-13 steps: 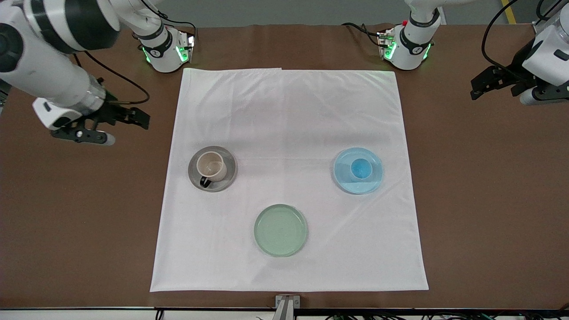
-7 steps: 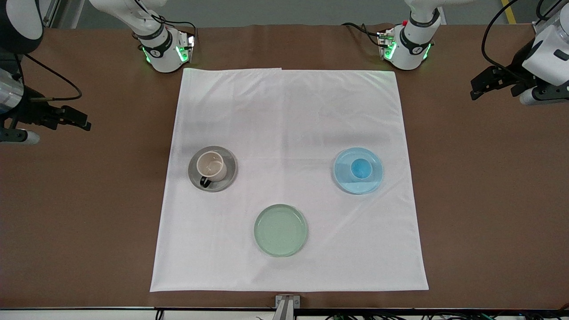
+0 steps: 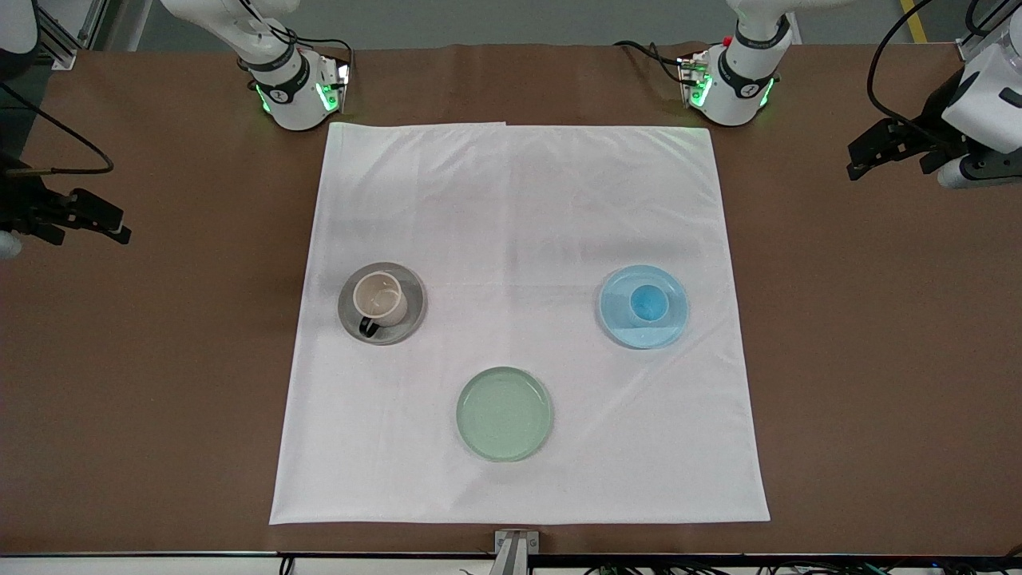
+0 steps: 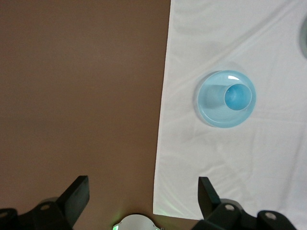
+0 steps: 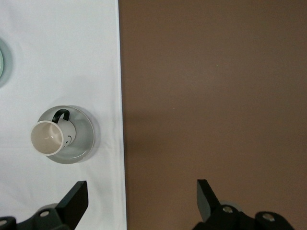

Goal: Place blue cup in blue plate and white mug in gray plate

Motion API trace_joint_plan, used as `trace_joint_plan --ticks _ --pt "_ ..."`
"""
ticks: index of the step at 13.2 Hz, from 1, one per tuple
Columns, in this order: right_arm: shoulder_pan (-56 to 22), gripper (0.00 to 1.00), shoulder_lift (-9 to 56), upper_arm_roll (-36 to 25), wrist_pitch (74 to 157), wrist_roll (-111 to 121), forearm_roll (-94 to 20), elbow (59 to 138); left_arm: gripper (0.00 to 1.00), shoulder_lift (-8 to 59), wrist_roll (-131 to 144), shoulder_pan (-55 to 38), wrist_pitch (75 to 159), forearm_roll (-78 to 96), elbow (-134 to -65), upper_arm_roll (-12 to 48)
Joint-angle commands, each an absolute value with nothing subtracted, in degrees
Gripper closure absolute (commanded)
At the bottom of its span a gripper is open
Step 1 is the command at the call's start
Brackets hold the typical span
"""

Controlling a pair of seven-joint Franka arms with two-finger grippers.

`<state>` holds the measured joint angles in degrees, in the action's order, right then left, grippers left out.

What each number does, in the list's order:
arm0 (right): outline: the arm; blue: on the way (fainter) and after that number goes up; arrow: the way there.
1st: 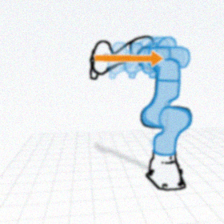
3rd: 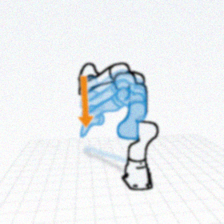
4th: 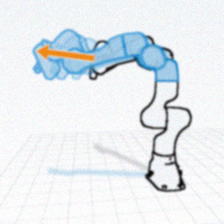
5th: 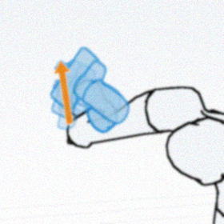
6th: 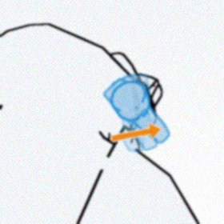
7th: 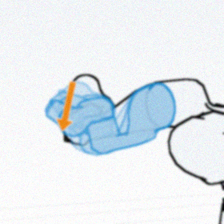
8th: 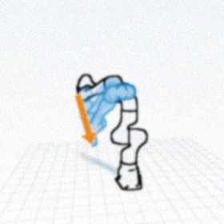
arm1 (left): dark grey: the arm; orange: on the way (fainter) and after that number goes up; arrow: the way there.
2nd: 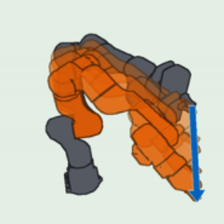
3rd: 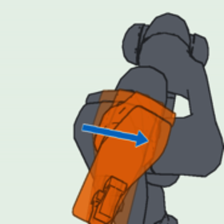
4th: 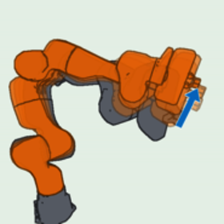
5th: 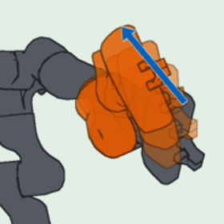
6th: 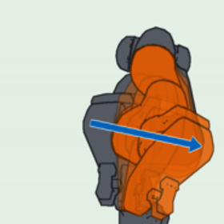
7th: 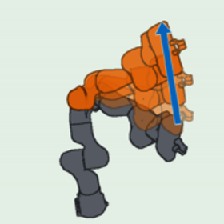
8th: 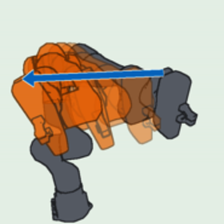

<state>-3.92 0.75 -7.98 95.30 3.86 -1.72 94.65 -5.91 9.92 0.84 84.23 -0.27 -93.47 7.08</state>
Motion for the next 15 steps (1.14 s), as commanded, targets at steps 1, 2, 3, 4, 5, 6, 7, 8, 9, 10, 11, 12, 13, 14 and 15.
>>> trace_joint_plan --ticks 1,2,3,4,5,6,7,8,9,10,11,12,13,14,15 --pt "-3.6 0.00 1.7 -7.4 94.7 4.1 -1.4 94.3 0.00 -6.9 8.5 1.0 84.6 -0.1 -93.8 6.8" --pt "-3.6 0.00 1.6 -7.4 94.7 4.1 -1.4 94.5 0.00 -6.9 8.5 1.0 84.6 -0.1 -93.7 6.7" --pt "-3.6 0.00 1.5 -7.4 94.7 4.1 -1.4 94.9 0.00 -6.8 8.5 1.1 84.6 -0.1 -93.6 6.7" --pt "-3.6 0.00 1.4 -7.3 94.7 4.1 -1.4 94.9 0.00 -6.7 8.5 1.1 84.6 -0.1 -93.3 6.7" --pt "-3.6 0.00 1.4 -7.3 94.8 4.2 -1.4 94.8 0.00 -6.5 8.6 1.1 84.6 -0.1 -92.9 6.7" --pt "-3.6 0.00 1.4 -7.3 94.9 4.2 -1.3 94.7 0.00 -6.2 8.6 1.0 84.6 -0.1 -92.8 6.7" --pt "-3.6 0.00 1.3 -7.3 94.9 4.2 -1.3 94.7 0.00 -6.2 8.5 1.1 84.6 -0.1 -92.7 6.7" --pt "-3.6 0.00 1.4 -7.3 95.0 4.2 -1.3 94.7 0.00 -6.2 8.5 1.1 84.6 -0.1 -92.7 6.7" --pt "-3.6 0.00 1.3 -7.3 95.1 4.2 -1.3 94.7 0.00 -6.2 8.5 1.1 84.6 -0.1 -92.7 6.7" --pt "-3.6 0.00 1.4 -7.3 95.2 4.2 -1.3 94.7 0.00 -6.2 8.5 1.1 84.6 -0.1 -92.7 6.7" --pt "-3.6 0.00 1.4 -7.3 95.1 4.2 -1.3 94.7 0.00 -6.2 8.3 1.1 84.5 -0.1 -92.6 6.7" --pt "-3.6 0.00 1.4 -7.3 95.2 4.2 -1.3 94.7 0.00 -6.2 7.9 1.1 84.5 -0.1 -92.3 6.7" --pt "-3.6 0.00 1.4 -7.3 95.1 4.2 -1.4 94.6 0.00 -6.2 7.6 1.1 84.4 -0.1 -92.3 6.7" --pt "-3.5 0.00 1.3 -7.3 94.6 4.2 -1.4 94.0 0.00 -6.1 7.6 1.1 84.4 -0.1 -92.3 6.7" --pt "-3.4 0.00 1.3 -7.4 93.8 4.0 -1.5 93.1 0.00 -6.1 7.6 1.1 84.4 -0.1 -92.3 6.7"
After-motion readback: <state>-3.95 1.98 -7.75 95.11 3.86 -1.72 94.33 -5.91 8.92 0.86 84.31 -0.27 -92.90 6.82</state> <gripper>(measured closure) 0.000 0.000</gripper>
